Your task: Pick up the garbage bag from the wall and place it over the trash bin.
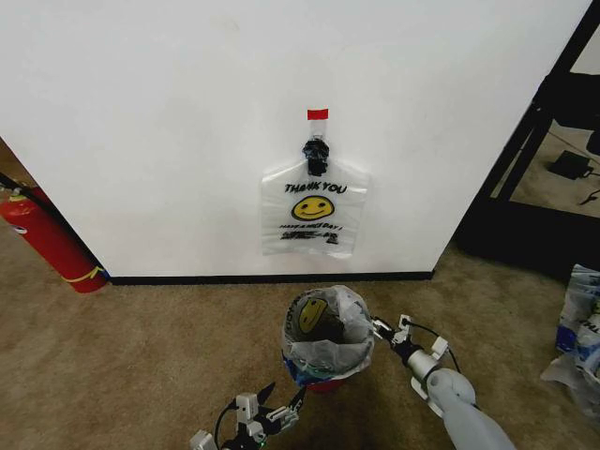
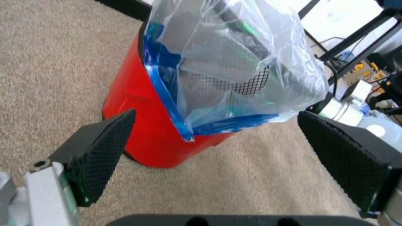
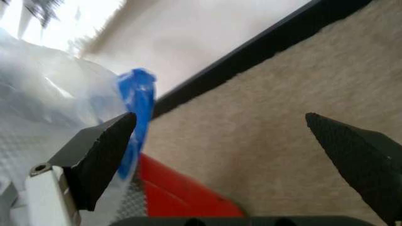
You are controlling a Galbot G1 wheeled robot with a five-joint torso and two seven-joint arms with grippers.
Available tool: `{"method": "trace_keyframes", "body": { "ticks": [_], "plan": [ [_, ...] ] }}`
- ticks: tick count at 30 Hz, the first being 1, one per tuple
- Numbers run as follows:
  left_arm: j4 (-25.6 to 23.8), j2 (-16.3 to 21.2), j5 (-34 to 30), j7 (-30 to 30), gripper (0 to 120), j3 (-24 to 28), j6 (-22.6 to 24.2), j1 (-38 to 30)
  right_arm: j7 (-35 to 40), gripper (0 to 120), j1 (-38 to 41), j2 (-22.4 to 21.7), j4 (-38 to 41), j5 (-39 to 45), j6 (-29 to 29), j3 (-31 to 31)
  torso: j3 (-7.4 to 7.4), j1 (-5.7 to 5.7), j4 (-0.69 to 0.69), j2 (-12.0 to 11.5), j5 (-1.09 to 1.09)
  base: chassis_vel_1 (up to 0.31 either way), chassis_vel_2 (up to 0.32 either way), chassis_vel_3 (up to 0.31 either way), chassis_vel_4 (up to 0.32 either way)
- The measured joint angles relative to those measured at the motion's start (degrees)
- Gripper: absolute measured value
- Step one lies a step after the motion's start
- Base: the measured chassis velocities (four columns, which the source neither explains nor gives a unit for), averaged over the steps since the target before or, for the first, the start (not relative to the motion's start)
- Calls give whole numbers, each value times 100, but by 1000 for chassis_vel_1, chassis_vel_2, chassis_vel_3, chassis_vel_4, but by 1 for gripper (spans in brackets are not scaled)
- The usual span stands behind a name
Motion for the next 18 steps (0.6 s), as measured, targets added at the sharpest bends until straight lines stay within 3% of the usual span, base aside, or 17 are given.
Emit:
{"method": "trace_keyframes", "body": {
  "ticks": [3,7,9,13,14,18],
  "plan": [
    [-62,37,-21,-7,100,-29,-46,1,534,100,-418,-348,634,-724,475,-6,0,0,-3,0,-3,0,0,0,0],
    [-158,57,-32,-170,100,-60,-165,-41,646,100,-914,-665,1194,-1130,1280,46,0,0,-4,0,-3,0,0,0,0],
    [-452,98,13,-647,100,-145,-237,-145,639,100,-1591,-872,1985,-1508,2202,299,-1,0,-4,0,-1,0,0,0,0],
    [-895,200,425,-1282,100,-317,-369,-324,1421,100,-2454,-801,3207,-1843,3282,626,-1,0,-4,1,-1,0,0,0,0],
    [-895,200,425,-1282,100,-317,-369,-324,1421,100,-2454,-801,3207,-1843,3282,626,-1,0,-4,1,-1,0,0,0,0],
    [-1209,271,943,-1755,100,-461,-1033,-526,1722,100,-3222,-315,4200,-2687,3918,1156,-1,0,-3,0,-5,0,0,0,0]
  ]
}}
